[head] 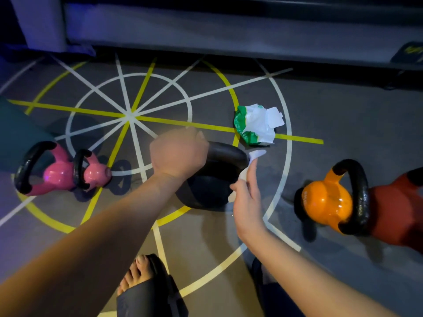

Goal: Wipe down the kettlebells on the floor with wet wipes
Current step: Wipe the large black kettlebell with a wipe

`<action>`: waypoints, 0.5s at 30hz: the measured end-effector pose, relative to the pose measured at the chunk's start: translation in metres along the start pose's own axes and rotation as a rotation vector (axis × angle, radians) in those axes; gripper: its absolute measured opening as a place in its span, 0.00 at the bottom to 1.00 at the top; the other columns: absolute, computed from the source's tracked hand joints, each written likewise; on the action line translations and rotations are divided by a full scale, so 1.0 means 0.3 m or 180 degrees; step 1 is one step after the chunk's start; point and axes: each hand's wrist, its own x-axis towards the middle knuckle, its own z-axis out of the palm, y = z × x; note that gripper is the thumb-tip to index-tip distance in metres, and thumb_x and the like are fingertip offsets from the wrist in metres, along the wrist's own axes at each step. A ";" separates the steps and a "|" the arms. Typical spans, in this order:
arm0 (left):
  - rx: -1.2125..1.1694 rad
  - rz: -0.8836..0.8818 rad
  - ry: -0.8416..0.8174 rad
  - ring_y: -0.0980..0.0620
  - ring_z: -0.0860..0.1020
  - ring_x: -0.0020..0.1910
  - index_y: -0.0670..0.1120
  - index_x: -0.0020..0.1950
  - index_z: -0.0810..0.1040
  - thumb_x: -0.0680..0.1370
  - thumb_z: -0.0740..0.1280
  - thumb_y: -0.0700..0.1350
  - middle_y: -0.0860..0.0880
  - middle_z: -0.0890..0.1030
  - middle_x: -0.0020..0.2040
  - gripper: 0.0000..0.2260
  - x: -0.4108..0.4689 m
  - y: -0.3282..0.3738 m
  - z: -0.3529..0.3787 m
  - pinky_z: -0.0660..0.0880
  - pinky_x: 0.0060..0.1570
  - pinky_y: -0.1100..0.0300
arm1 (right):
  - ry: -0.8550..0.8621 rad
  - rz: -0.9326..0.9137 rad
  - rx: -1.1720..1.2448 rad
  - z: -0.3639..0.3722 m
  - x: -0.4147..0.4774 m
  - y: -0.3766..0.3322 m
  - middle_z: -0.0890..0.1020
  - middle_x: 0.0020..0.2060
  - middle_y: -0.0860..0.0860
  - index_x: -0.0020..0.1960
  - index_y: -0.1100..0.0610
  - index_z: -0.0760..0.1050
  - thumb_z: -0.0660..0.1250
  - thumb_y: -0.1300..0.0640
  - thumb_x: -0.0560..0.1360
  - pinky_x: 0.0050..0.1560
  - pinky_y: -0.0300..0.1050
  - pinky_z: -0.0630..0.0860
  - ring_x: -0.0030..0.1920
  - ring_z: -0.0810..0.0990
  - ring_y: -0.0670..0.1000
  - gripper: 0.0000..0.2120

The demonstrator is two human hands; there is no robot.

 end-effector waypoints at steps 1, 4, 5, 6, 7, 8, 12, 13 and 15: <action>-0.0027 -0.0059 -0.0015 0.43 0.76 0.29 0.46 0.35 0.77 0.79 0.58 0.50 0.48 0.77 0.29 0.17 0.002 -0.002 0.000 0.60 0.29 0.59 | -0.0098 -0.0025 -0.0021 0.000 0.008 -0.002 0.68 0.74 0.44 0.82 0.39 0.44 0.56 0.60 0.82 0.46 0.19 0.66 0.47 0.71 0.22 0.36; -0.0086 -0.0193 -0.0012 0.43 0.75 0.29 0.46 0.34 0.77 0.79 0.57 0.50 0.48 0.76 0.29 0.17 0.012 -0.006 -0.002 0.61 0.29 0.60 | -0.0226 -0.0048 0.0004 -0.012 0.061 -0.020 0.70 0.71 0.43 0.82 0.37 0.45 0.57 0.60 0.79 0.44 0.21 0.68 0.46 0.73 0.23 0.38; -0.0092 -0.0236 -0.0023 0.43 0.75 0.29 0.45 0.34 0.77 0.79 0.56 0.50 0.48 0.76 0.29 0.18 0.014 -0.004 -0.003 0.61 0.29 0.60 | -0.0261 -0.0038 -0.0087 -0.019 0.075 -0.039 0.71 0.71 0.43 0.82 0.36 0.46 0.57 0.56 0.76 0.47 0.22 0.68 0.51 0.74 0.26 0.39; -0.0103 -0.0276 -0.0060 0.43 0.75 0.29 0.45 0.34 0.77 0.79 0.56 0.50 0.48 0.76 0.29 0.18 0.015 -0.002 -0.005 0.61 0.29 0.60 | -0.0272 -0.0012 -0.0213 -0.024 0.091 -0.049 0.70 0.73 0.43 0.82 0.36 0.48 0.57 0.53 0.72 0.54 0.25 0.68 0.59 0.73 0.30 0.41; -0.0108 -0.0304 -0.0110 0.43 0.75 0.29 0.45 0.34 0.76 0.79 0.55 0.50 0.48 0.75 0.29 0.18 0.014 0.002 -0.007 0.61 0.30 0.59 | -0.0322 -0.0035 -0.0275 -0.032 0.102 -0.060 0.68 0.76 0.44 0.82 0.36 0.49 0.56 0.51 0.70 0.63 0.32 0.67 0.66 0.72 0.36 0.42; -0.0105 -0.0313 -0.0150 0.43 0.75 0.29 0.45 0.34 0.76 0.79 0.55 0.50 0.47 0.76 0.29 0.18 0.015 0.006 -0.008 0.61 0.30 0.59 | -0.0361 -0.0045 -0.0320 -0.038 0.114 -0.066 0.67 0.78 0.45 0.82 0.37 0.49 0.55 0.50 0.70 0.70 0.40 0.66 0.70 0.71 0.43 0.41; -0.0075 -0.0330 -0.0186 0.42 0.76 0.30 0.45 0.35 0.76 0.79 0.54 0.50 0.47 0.76 0.30 0.19 0.017 0.008 -0.015 0.61 0.31 0.58 | -0.0367 -0.0085 -0.0459 -0.034 0.131 -0.082 0.65 0.79 0.48 0.82 0.39 0.50 0.53 0.50 0.71 0.78 0.57 0.60 0.77 0.64 0.53 0.39; -0.0068 -0.0292 -0.0165 0.42 0.76 0.29 0.45 0.35 0.76 0.79 0.54 0.50 0.47 0.76 0.29 0.18 0.016 0.009 -0.016 0.60 0.31 0.59 | -0.0354 -0.0093 -0.0420 -0.034 0.123 -0.079 0.65 0.78 0.48 0.82 0.38 0.50 0.54 0.50 0.71 0.78 0.58 0.60 0.77 0.64 0.53 0.39; -0.0043 -0.0169 -0.0152 0.42 0.75 0.29 0.45 0.34 0.75 0.79 0.55 0.49 0.48 0.75 0.29 0.17 0.007 0.012 -0.016 0.58 0.31 0.59 | -0.0288 -0.0078 -0.0317 -0.037 0.086 -0.050 0.66 0.78 0.45 0.80 0.33 0.49 0.56 0.51 0.72 0.76 0.57 0.64 0.74 0.68 0.52 0.39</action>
